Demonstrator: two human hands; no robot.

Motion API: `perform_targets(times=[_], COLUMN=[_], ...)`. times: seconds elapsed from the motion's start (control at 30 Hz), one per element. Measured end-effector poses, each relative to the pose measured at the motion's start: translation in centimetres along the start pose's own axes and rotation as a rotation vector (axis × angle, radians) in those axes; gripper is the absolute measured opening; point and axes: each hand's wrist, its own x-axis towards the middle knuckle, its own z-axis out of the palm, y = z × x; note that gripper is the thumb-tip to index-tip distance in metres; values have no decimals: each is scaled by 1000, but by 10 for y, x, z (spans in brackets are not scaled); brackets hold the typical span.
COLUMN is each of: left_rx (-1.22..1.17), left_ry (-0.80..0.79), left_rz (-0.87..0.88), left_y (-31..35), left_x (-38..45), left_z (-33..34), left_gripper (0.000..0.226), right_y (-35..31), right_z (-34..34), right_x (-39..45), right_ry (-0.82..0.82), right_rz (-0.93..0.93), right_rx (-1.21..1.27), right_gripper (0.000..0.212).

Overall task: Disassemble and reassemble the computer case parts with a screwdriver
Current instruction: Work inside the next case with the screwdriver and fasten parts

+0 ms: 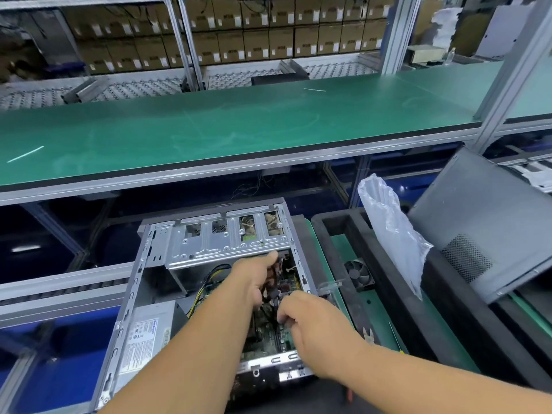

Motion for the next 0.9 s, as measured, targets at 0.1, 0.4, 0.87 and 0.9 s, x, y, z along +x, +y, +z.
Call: perform_targets(times=[0.1,0.4,0.87,0.9], left_rx=[110,308,60,52], left_ry=[71,264,255,258], left_rz=[155,756,890,851], left_y=[2,-44,-151,-162], left_x=[-28,-117,-180,-183], left_z=[-19,-82,-139,-140], left_gripper=[44,11,18,17], right_y=[-4,-11,-37,-43], right_z=[-7,65,174,179], right_x=[-8,-55,-43,-39], right_ry=[49,-463,-436,-445], right_rz=[-121,-376,-235,-226], right_rx=[-43,-211,-66,-66], right_gripper=[33,24,37,39])
